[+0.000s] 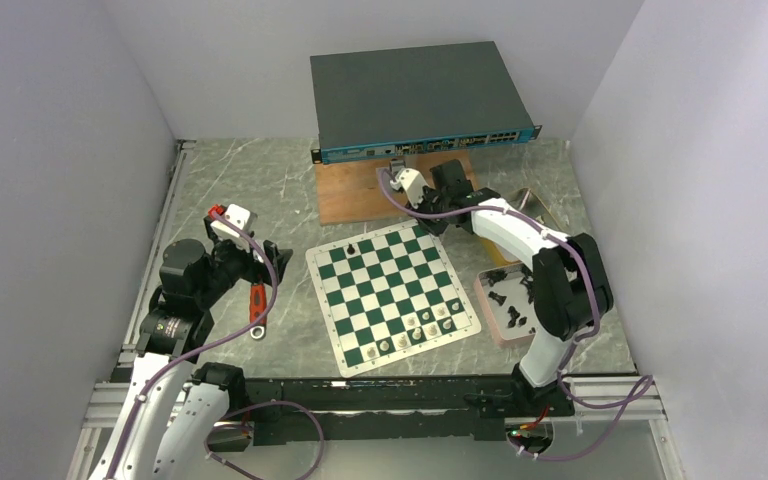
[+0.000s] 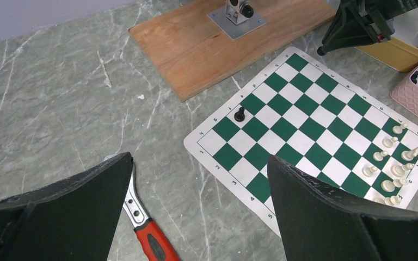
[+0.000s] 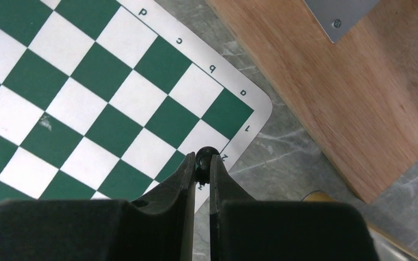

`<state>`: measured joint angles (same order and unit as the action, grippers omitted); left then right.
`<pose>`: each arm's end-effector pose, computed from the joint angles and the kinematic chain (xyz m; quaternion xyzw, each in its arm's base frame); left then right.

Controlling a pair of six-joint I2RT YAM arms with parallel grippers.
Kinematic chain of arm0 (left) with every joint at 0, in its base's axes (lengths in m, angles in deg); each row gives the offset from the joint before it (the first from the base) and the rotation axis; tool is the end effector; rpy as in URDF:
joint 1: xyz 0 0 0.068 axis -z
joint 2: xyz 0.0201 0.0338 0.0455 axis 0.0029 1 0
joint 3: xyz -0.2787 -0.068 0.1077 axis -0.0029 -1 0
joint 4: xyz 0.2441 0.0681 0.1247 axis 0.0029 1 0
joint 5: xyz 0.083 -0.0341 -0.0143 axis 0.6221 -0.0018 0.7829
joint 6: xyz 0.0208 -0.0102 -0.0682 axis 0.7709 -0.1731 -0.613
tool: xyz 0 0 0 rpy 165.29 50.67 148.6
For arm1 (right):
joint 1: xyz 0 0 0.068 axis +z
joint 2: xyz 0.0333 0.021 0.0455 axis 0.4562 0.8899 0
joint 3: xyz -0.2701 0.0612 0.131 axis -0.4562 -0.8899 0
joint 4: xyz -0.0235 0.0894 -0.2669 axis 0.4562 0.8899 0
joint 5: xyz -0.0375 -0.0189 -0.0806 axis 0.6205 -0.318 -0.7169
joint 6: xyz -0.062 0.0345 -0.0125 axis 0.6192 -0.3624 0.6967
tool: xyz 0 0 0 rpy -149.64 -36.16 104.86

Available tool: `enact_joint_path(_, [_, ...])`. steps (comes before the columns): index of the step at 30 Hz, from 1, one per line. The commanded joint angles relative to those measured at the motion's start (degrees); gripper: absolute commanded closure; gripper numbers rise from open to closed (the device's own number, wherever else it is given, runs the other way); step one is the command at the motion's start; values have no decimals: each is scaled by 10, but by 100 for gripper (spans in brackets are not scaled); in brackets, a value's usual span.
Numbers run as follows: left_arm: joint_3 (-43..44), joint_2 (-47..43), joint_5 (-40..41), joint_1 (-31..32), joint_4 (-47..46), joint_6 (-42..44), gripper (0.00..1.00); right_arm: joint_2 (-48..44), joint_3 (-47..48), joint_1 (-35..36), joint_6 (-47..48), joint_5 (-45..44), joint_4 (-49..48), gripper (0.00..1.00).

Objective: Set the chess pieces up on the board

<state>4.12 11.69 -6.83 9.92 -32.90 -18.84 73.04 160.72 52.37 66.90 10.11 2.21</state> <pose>0.1496 -0.0439 0.3371 0.1622 0.7633 -0.1638 0.6035 0.3705 0.1888 0.2342 -0.4659 0.8117 0.0875 0.3412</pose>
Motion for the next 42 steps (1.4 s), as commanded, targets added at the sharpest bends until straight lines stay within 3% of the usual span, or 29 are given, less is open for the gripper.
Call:
enact_joint_path(1, [14, -1, -3, -4, -10, -3, 1, 16, 29, 3, -30, -20, -42, 96])
enact_joint_path(31, [14, 7, -10, -14, -12, -3, 1, 136, 80, 3, -74, -51, -66, 93])
enact_joint_path(42, [14, 8, -11, -15, -13, -3, 1, 148, 83, 2, -77, -59, -64, 85])
